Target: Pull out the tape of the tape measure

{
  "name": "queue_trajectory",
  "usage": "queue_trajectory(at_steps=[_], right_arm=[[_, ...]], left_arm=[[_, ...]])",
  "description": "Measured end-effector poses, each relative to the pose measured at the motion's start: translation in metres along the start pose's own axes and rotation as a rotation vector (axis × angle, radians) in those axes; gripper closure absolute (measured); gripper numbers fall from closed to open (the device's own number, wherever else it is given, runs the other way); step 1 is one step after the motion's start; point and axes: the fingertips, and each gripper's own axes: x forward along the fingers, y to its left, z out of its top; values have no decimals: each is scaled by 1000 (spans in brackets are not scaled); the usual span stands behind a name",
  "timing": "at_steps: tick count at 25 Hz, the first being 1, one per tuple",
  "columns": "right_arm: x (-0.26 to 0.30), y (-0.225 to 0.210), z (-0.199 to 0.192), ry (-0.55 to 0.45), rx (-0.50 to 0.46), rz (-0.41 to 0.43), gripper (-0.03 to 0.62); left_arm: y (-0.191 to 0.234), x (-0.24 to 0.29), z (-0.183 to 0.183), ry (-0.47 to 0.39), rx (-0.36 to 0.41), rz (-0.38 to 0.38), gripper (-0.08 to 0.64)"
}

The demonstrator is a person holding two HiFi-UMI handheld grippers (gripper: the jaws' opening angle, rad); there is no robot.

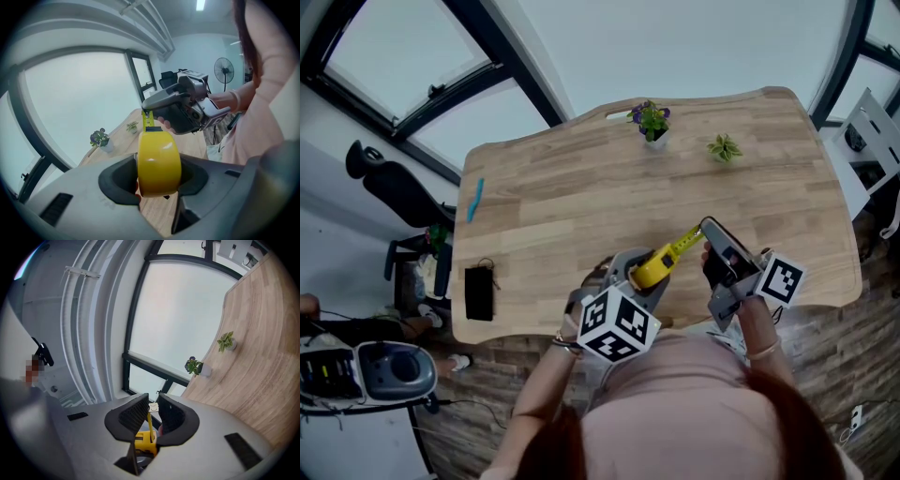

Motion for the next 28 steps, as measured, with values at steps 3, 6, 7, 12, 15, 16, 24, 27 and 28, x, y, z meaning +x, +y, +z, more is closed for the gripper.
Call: queue_trajectory(at_steps=[3, 6, 7, 12, 15, 16, 24, 27, 28], right_arm=[[2, 1, -2, 8, -1, 1, 535], [3, 2, -5, 19, -7, 5, 535], [4, 2, -7, 23, -7, 6, 535], [6, 2, -16, 44, 0, 11, 534], [8, 3, -21, 55, 1, 16, 534], [9, 4, -22, 59, 2, 17, 534], [12, 3, -32, 78, 17, 16, 532], [12, 2, -34, 90, 13, 17, 532], [13, 3, -36, 95, 12, 19, 532]], left_arm=[[1, 0, 1, -3, -4, 1, 390], [1, -1, 0, -2, -4, 2, 390], [1, -1, 0, -2, -6, 3, 390], [1, -2, -1, -8, -13, 6, 390], [1, -3, 0, -13, -16, 11, 390], [1, -3, 0, -15, -17, 12, 390], [3, -4, 3, -20, -14, 21, 390], [2, -3, 1, -19, -19, 25, 390], [2, -4, 1, -19, -21, 26, 390]])
